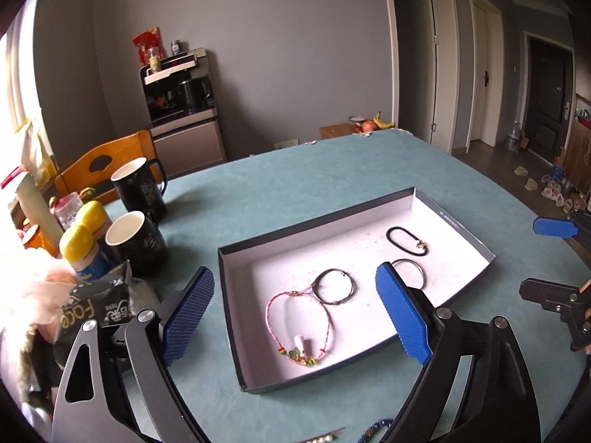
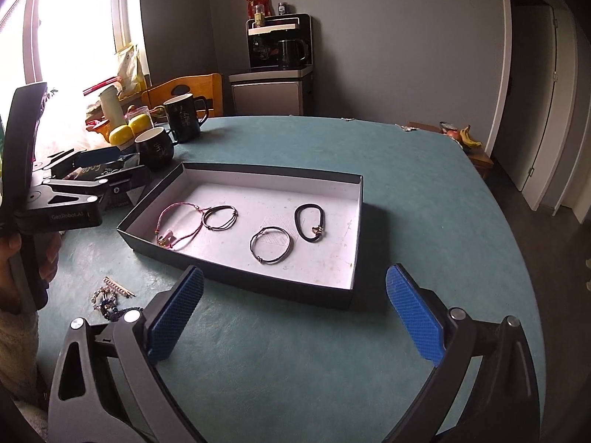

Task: Organize jewelry
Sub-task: 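Withdraw both tools from the box toward the remaining jewelry, then grasp the gold chain with red bead with the right gripper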

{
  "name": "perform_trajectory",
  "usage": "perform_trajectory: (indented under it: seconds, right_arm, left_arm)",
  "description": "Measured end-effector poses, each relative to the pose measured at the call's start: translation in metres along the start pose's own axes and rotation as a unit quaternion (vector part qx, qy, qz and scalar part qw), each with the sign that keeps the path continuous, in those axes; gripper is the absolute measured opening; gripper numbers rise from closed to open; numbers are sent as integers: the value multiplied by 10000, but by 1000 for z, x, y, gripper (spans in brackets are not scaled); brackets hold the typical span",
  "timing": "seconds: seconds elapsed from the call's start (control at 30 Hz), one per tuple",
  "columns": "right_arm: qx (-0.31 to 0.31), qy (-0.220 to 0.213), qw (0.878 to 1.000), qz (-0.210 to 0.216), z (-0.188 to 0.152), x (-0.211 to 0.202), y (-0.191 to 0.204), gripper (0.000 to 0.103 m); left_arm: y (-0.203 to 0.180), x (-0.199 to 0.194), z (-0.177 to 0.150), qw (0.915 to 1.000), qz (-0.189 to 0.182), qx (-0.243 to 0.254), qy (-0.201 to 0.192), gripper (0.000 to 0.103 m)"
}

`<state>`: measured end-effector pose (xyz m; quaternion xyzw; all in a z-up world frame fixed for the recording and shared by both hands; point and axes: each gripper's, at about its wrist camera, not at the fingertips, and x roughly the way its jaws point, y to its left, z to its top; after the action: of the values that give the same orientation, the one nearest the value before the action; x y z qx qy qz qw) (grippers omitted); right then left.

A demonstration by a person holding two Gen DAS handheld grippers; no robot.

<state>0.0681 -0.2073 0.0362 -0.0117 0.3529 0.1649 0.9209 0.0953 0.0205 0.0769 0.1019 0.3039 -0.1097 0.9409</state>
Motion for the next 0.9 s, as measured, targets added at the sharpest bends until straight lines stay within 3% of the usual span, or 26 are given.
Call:
perform_trajectory:
  seconds: [0.23,0.6,0.83,0.9]
  right_arm:
    - [-298,145,9981,526,-23,-8,22,98]
    - [-876,630,9857,1295,-51,14,78,97]
    - [-1342,1006,9722,1632,-65,36,111,71]
    - [-1389,1061,9695,1715,-66,40,114,68]
  left_arm:
    - [8,-26,-31,9994,-205,50,277,93]
    - [15,-33,-95,9958,-69,340,844,93]
    - [8,-34,-122,9924,-366,568,1026,93]
    - [9,-33,-126,9919,-465,523,1056,93]
